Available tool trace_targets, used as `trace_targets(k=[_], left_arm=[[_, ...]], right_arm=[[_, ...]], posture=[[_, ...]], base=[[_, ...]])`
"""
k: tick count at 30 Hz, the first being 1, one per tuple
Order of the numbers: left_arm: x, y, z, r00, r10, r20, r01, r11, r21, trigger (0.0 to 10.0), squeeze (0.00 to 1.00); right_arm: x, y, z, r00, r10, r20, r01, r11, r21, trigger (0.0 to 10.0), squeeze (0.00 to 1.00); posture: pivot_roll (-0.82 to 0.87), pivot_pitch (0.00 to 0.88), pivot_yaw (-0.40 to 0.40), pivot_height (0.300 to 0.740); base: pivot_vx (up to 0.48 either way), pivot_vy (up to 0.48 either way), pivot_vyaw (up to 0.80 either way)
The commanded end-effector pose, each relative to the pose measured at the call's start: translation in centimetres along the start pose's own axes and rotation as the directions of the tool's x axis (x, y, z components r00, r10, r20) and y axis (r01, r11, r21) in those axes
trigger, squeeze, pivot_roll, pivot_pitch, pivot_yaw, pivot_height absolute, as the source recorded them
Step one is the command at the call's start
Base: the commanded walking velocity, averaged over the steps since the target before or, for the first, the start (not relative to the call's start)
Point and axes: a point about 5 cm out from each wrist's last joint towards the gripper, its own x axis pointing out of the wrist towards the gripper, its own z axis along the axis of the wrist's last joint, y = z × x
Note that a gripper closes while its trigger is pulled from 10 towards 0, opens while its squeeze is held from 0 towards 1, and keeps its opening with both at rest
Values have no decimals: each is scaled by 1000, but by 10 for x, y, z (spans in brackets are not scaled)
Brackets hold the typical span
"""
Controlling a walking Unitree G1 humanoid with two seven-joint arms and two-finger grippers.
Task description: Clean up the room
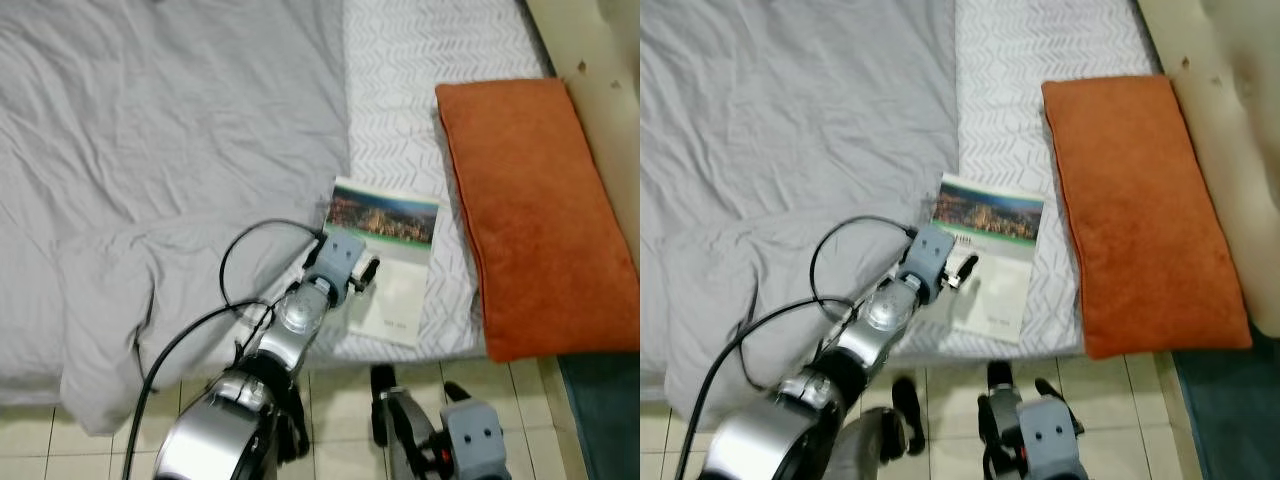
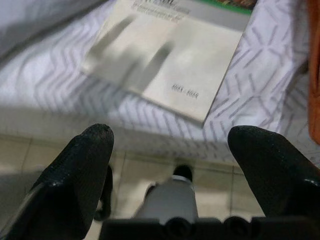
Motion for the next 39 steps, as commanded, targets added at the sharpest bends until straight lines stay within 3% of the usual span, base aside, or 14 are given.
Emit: trace_targets(k=[1,2,3,4,5,8,10,13,17,18,25,30,35,39], left_arm=[[-19,0,-31,996,-10,-87,10,1000,-9,10000,1000],[-31,9,-38,998,-4,-69,1,999,-50,10000,1000],[-55,17,-43,999,-14,-35,11,996,-87,10000,1000],[-67,20,-44,1000,-7,-28,4,997,-83,10000,1000],[-67,20,-44,1000,-7,-28,4,997,-83,10000,1000],[-94,23,-46,997,69,-30,-71,993,-93,10000,1000],[-99,23,-47,996,80,-28,-82,992,-95,10000,1000],[-112,25,-51,986,164,-36,-168,974,-151,10000,1000],[-98,31,-50,982,179,-53,-186,963,-195,10000,1000],[-92,34,-49,983,174,-52,-181,963,-200,10000,0],[-83,41,-45,986,150,-69,-163,952,-258,10000,0],[-82,35,-49,986,138,-91,-157,952,-261,10000,0],[-80,34,-50,979,165,-118,-189,953,-235,10000,0],[-80,30,-46,979,177,-98,-198,942,-272,10000,0]], right_arm=[[-3,0,-8,999,-8,-34,9,999,33,10000,0],[0,-2,-6,1000,-16,-18,16,999,46,10000,0],[5,-9,-3,999,-41,12,40,997,60,10000,0],[8,-14,1,997,-71,36,68,996,64,10000,0],[8,-14,1,997,-71,36,68,996,64,10000,0],[15,-34,8,979,-184,90,180,982,50,10000,0],[16,-38,8,974,-206,95,202,978,49,10000,0],[32,-61,11,957,-260,127,257,966,38,10000,0],[51,-65,12,959,-250,133,246,968,43,10000,0],[59,-64,14,962,-236,139,233,972,37,10000,0],[87,-57,22,975,-151,164,152,988,9,10000,0],[93,-55,18,984,-109,140,114,993,-30,10000,0],[92,-57,18,983,-101,151,108,993,-40,10000,0],[88,-56,14,988,-78,137,86,995,-53,10000,0]], posture=[[-309,406,118,740],[-266,357,132,740],[-232,298,141,740],[-213,261,144,740],[-213,261,144,740],[-181,171,144,740],[-181,171,144,740],[-131,55,118,740],[-118,16,106,740],[-114,3,105,740],[-111,1,102,740],[-118,16,102,740],[-126,42,87,740],[-128,55,73,740]], base=[[0,0,0],[0,0,0],[0,0,0],[0,0,0],[0,0,0],[0,0,0],[0,0,0],[0,0,0],[0,0,0],[0,0,0],[0,137,-439],[0,480,-800],[0,0,0],[0,0,0]])
